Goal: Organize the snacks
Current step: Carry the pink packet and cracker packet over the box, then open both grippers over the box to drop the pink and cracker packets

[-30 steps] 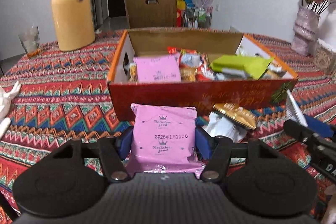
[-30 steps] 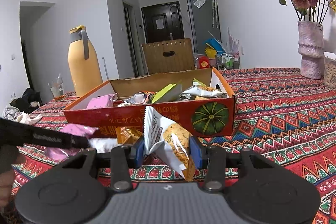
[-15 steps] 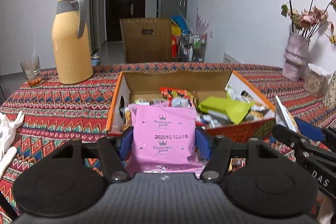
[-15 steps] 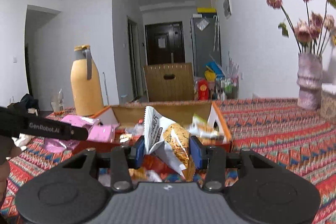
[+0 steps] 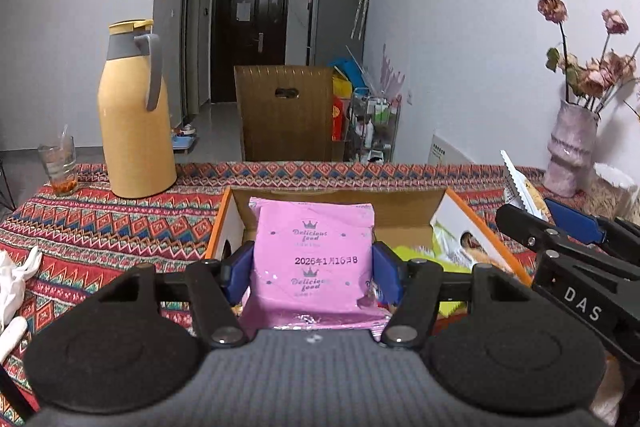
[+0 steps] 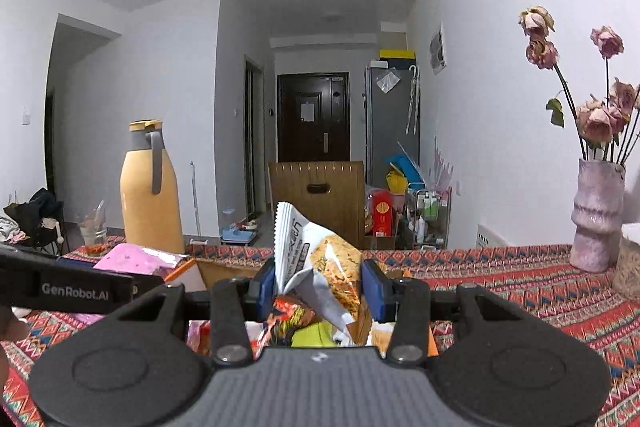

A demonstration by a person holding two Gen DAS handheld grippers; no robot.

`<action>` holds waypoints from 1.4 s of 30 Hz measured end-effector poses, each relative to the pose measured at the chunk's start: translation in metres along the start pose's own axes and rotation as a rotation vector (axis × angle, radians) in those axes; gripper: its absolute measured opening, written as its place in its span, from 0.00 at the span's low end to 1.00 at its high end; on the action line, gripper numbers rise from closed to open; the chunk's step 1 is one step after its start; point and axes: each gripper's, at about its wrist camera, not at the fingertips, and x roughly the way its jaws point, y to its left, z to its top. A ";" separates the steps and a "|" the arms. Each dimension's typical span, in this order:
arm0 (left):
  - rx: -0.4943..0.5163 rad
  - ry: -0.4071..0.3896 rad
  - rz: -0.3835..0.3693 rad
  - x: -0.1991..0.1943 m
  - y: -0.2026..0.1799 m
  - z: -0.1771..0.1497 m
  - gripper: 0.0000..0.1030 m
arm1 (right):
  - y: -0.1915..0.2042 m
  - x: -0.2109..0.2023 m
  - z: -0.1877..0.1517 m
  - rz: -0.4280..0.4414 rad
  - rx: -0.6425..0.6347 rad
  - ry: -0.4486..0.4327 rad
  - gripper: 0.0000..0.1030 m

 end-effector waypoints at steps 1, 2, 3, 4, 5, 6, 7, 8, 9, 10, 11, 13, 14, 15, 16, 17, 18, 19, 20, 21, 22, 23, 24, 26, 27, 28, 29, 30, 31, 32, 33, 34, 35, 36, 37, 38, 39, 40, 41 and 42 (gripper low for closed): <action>-0.006 -0.003 0.003 0.002 0.000 0.002 0.61 | 0.000 0.004 0.002 -0.004 -0.003 -0.004 0.42; -0.015 -0.004 0.005 0.005 0.000 0.004 0.61 | 0.000 0.008 0.003 -0.007 -0.005 -0.005 0.42; -0.024 -0.003 0.006 0.008 0.000 0.007 0.61 | -0.001 0.013 0.005 -0.009 -0.005 -0.005 0.42; -0.030 -0.004 0.008 0.011 0.000 0.009 0.61 | -0.001 0.018 0.005 -0.011 -0.006 -0.003 0.42; -0.035 -0.007 0.009 0.015 -0.001 0.010 0.61 | -0.002 0.023 0.006 -0.012 -0.005 -0.001 0.42; -0.041 -0.007 0.012 0.019 0.000 0.013 0.61 | -0.003 0.027 0.005 -0.015 -0.006 0.001 0.42; -0.046 -0.005 0.013 0.023 0.000 0.014 0.61 | -0.004 0.032 0.005 -0.019 -0.007 0.003 0.42; -0.053 -0.003 0.014 0.027 -0.001 0.017 0.61 | -0.004 0.036 0.005 -0.020 -0.008 0.005 0.42; -0.057 -0.003 0.016 0.031 -0.001 0.018 0.61 | -0.005 0.040 0.005 -0.022 -0.009 0.008 0.42; -0.060 -0.004 0.021 0.035 -0.001 0.019 0.61 | -0.006 0.044 0.003 -0.025 -0.007 0.011 0.42; -0.063 -0.004 0.026 0.039 -0.002 0.020 0.61 | -0.007 0.049 0.002 -0.027 -0.006 0.014 0.42; -0.066 -0.006 0.034 0.048 -0.002 0.019 0.61 | -0.010 0.057 -0.002 -0.032 -0.001 0.018 0.42; -0.066 -0.004 0.039 0.052 -0.002 0.018 0.61 | -0.012 0.061 -0.004 -0.035 0.003 0.023 0.42; -0.066 0.001 0.045 0.057 -0.002 0.016 0.61 | -0.013 0.065 -0.006 -0.039 0.005 0.027 0.42; -0.067 0.006 0.047 0.062 -0.002 0.014 0.61 | -0.014 0.069 -0.009 -0.044 0.006 0.031 0.42; -0.069 0.008 0.050 0.065 -0.001 0.011 0.61 | -0.016 0.071 -0.013 -0.050 0.006 0.033 0.42; -0.076 0.011 0.054 0.069 0.001 0.006 0.61 | -0.017 0.074 -0.016 -0.051 0.010 0.038 0.42; -0.082 0.013 0.060 0.072 0.002 0.003 0.61 | -0.018 0.077 -0.018 -0.049 0.014 0.046 0.42; -0.083 0.021 0.068 0.076 0.002 -0.001 0.61 | -0.019 0.079 -0.021 -0.048 0.014 0.052 0.42; -0.076 0.035 0.072 0.081 0.002 -0.005 0.61 | -0.021 0.081 -0.022 -0.048 0.014 0.057 0.42; -0.074 0.047 0.070 0.086 0.003 -0.006 0.61 | -0.023 0.083 -0.023 -0.047 0.021 0.064 0.42; -0.079 0.056 0.069 0.089 0.004 -0.007 0.61 | -0.025 0.085 -0.025 -0.042 0.029 0.074 0.42; -0.082 0.064 0.067 0.092 0.005 -0.009 0.61 | -0.026 0.087 -0.026 -0.039 0.033 0.083 0.42; -0.081 0.076 0.069 0.096 0.007 -0.012 0.61 | -0.027 0.091 -0.029 -0.039 0.034 0.099 0.42; -0.083 0.080 0.069 0.098 0.008 -0.013 0.61 | -0.027 0.093 -0.031 -0.039 0.034 0.107 0.42; -0.086 0.083 0.068 0.099 0.009 -0.013 0.61 | -0.027 0.095 -0.032 -0.040 0.033 0.117 0.42; -0.088 0.084 0.068 0.099 0.010 -0.014 0.61 | -0.027 0.096 -0.033 -0.041 0.032 0.125 0.42; -0.092 0.083 0.068 0.098 0.010 -0.014 0.61 | -0.026 0.097 -0.034 -0.041 0.033 0.132 0.43; -0.095 0.082 0.064 0.097 0.011 -0.014 0.61 | -0.026 0.098 -0.035 -0.041 0.035 0.140 0.45; -0.100 0.080 0.059 0.097 0.012 -0.015 0.62 | -0.027 0.099 -0.036 -0.039 0.037 0.147 0.46; -0.103 0.074 0.058 0.095 0.012 -0.013 0.66 | -0.027 0.098 -0.036 -0.044 0.042 0.146 0.49; -0.105 0.067 0.058 0.092 0.012 -0.013 0.69 | -0.027 0.098 -0.037 -0.045 0.045 0.148 0.56; -0.108 0.058 0.060 0.091 0.012 -0.012 0.76 | -0.028 0.098 -0.036 -0.043 0.049 0.152 0.61; -0.109 0.047 0.065 0.088 0.012 -0.012 0.83 | -0.029 0.097 -0.036 -0.041 0.054 0.150 0.72; -0.111 0.040 0.069 0.087 0.013 -0.011 0.85 | -0.029 0.096 -0.036 -0.042 0.059 0.149 0.83; -0.115 0.032 0.073 0.085 0.013 -0.011 0.92 | -0.030 0.095 -0.036 -0.042 0.064 0.145 0.87; -0.119 0.027 0.078 0.083 0.013 -0.010 1.00 | -0.031 0.093 -0.036 -0.041 0.070 0.141 0.93; -0.124 0.021 0.085 0.082 0.014 -0.010 1.00 | -0.031 0.092 -0.036 -0.039 0.079 0.139 0.99; -0.125 0.018 0.091 0.081 0.014 -0.010 1.00 | -0.032 0.091 -0.036 -0.040 0.087 0.137 1.00; -0.125 0.018 0.085 0.080 0.014 -0.009 1.00 | -0.033 0.090 -0.036 -0.043 0.095 0.132 1.00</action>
